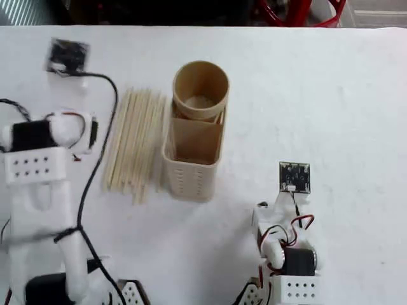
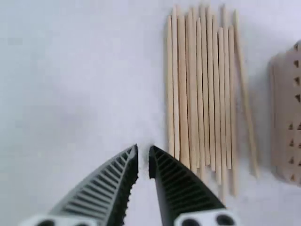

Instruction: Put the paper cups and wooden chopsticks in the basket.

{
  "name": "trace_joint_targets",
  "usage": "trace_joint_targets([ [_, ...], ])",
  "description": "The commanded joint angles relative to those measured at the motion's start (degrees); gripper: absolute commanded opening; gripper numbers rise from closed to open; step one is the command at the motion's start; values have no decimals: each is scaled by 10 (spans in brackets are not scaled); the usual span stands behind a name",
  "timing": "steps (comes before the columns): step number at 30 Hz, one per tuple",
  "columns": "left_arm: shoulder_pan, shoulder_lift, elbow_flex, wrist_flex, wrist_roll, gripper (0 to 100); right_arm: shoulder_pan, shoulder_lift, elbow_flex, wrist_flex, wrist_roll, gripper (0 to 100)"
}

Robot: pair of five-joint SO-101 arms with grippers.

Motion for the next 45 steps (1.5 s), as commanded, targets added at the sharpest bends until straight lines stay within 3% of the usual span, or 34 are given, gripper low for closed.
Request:
trace_joint_targets([
  [1,4,34,33,-103,5,70,-3,-5,5,4,4,159],
  [8,17,177,0,-227,99,72,-3,-5,5,4,4,159],
  [19,65,407,-149,-124,116,72,-3,-5,5,4,4,159],
  [37,47,430,-130,-142,117,138,-3,-5,5,4,4,159],
  [45,47,429,-104,-172,117,53,-3,-5,5,4,4,159],
])
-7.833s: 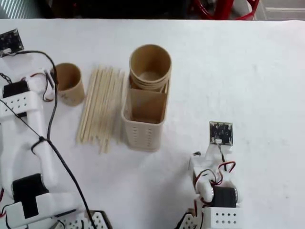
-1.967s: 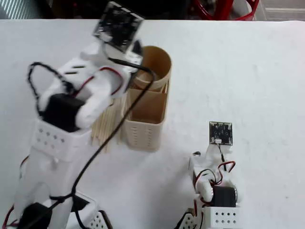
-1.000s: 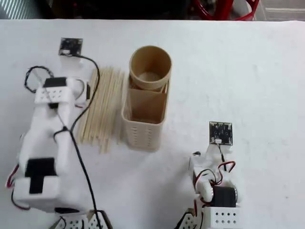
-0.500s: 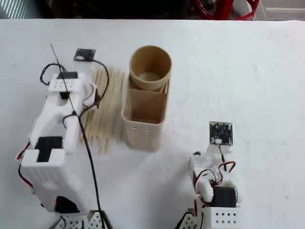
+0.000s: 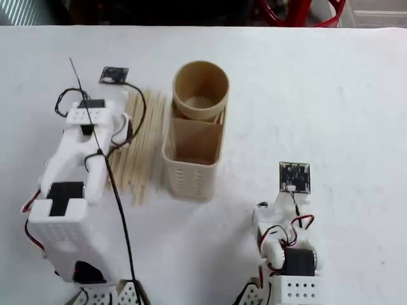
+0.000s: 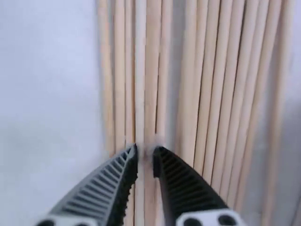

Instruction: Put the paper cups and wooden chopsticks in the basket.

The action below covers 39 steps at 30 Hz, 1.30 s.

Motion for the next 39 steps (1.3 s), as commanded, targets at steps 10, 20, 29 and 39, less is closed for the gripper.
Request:
trace_joint_targets([
  [10,-4,-7,-3,-6,4,25,-3,-5,5,4,4,159],
  [20,-3,-6,-3,-9,4,43,-3,-5,5,4,4,159],
  [29,-4,-29,2,-5,4,23,-3,-5,5,4,4,159],
  [39,1,-168,39,19,4,23,-3,-5,5,4,4,159],
])
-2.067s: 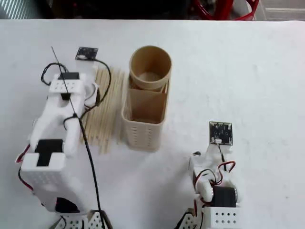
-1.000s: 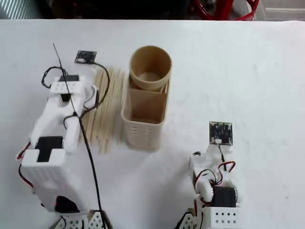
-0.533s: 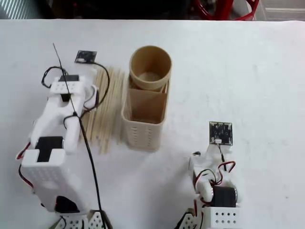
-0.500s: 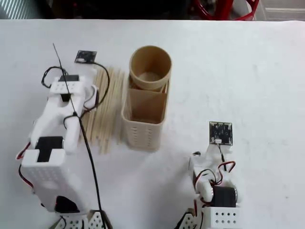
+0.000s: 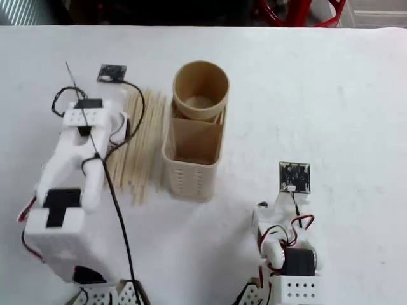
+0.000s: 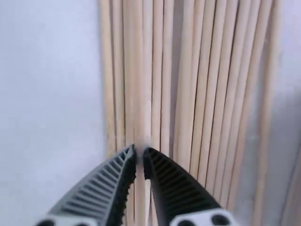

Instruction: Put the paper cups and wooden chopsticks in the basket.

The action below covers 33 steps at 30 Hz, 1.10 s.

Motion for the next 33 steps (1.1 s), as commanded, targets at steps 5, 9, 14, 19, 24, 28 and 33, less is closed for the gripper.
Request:
trace_joint_targets([
  [5,5,-305,103,4,7,23,-3,-5,5,4,4,159],
  [9,20,-489,118,-3,8,23,-3,-5,5,4,4,159],
  [14,107,-641,47,0,4,23,-2,-5,5,4,4,159],
  [19,225,-641,-14,-110,4,23,-2,-5,5,4,4,159],
  [24,318,-582,-18,-174,4,23,-2,-5,5,4,4,159],
  [28,346,-524,-13,-195,3,23,-2,-5,5,4,4,159],
  [33,343,-470,-12,-200,3,24,-2,-5,5,4,4,159],
])
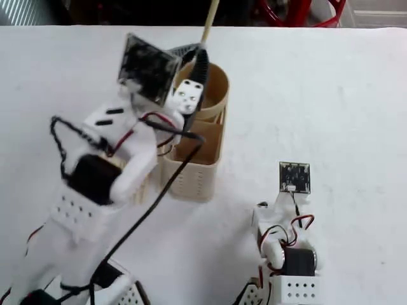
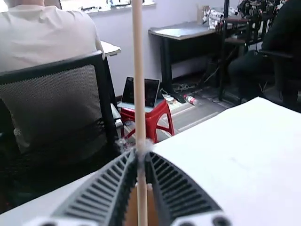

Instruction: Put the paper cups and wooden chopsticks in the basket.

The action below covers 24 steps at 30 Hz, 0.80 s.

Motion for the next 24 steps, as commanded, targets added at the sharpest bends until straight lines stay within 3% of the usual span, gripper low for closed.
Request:
trace_joint_targets([
  [1,4,22,-19,-10,2,24,-2,-5,5,4,4,159],
  [14,4,-90,135,-16,2,24,-2,-5,5,4,4,159],
  [18,3,-138,215,-65,2,24,-2,-5,5,4,4,159],
  [24,3,-178,291,-84,-31,94,-2,-5,5,4,4,159],
])
